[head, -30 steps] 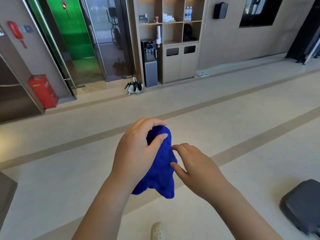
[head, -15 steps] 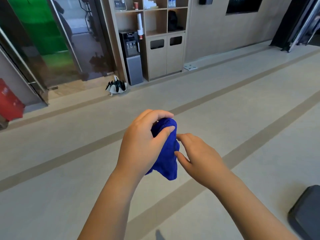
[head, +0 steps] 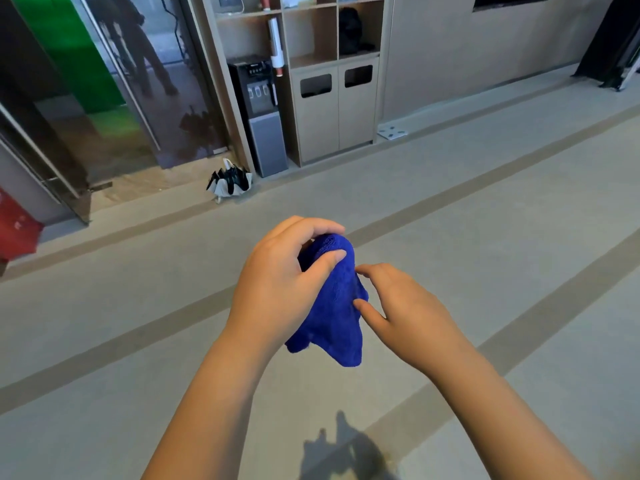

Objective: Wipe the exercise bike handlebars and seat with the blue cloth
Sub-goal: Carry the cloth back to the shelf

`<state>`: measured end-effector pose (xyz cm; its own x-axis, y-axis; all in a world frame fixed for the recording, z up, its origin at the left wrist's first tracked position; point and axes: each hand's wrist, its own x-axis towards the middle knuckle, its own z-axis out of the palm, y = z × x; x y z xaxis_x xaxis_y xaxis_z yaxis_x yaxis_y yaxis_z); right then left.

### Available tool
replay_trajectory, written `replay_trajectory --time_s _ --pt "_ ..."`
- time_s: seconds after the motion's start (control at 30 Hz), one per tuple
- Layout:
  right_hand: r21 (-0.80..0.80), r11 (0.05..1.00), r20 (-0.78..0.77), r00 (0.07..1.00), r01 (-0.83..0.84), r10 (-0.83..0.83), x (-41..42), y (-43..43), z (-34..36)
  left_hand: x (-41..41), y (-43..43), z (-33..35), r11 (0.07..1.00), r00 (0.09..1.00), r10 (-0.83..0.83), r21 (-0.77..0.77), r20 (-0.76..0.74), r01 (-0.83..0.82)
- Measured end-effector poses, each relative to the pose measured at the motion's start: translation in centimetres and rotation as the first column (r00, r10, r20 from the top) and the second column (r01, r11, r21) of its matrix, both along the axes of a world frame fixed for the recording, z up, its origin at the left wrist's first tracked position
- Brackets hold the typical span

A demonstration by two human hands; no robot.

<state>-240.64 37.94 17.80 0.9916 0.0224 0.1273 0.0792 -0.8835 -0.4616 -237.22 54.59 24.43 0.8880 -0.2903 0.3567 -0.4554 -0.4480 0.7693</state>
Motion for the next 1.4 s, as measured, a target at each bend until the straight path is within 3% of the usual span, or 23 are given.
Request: replay_trajectory --time_s 0.4,0.83,1.4 --pt "0.009 0.999 -0.021 0.999 -0.038 0.038 19.3 -11.6 0.4 18.1 -10.8 0.2 0.995 0.995 0.095 0.004 0.006 -0.095" --pt "-0.096 0.995 -0.056 0.998 0.002 -0.008 44.8 -15.2 -1.1 44.2 -13.8 -1.9 0.996 0.997 0.074 -0.046 -0.013 -0.075" --pt "-0.059 0.998 -0.106 0.994 -0.004 -0.003 74.0 -22.2 -3.3 74.5 -23.2 -3.0 0.998 0.996 0.042 -0.035 -0.077 -0.045"
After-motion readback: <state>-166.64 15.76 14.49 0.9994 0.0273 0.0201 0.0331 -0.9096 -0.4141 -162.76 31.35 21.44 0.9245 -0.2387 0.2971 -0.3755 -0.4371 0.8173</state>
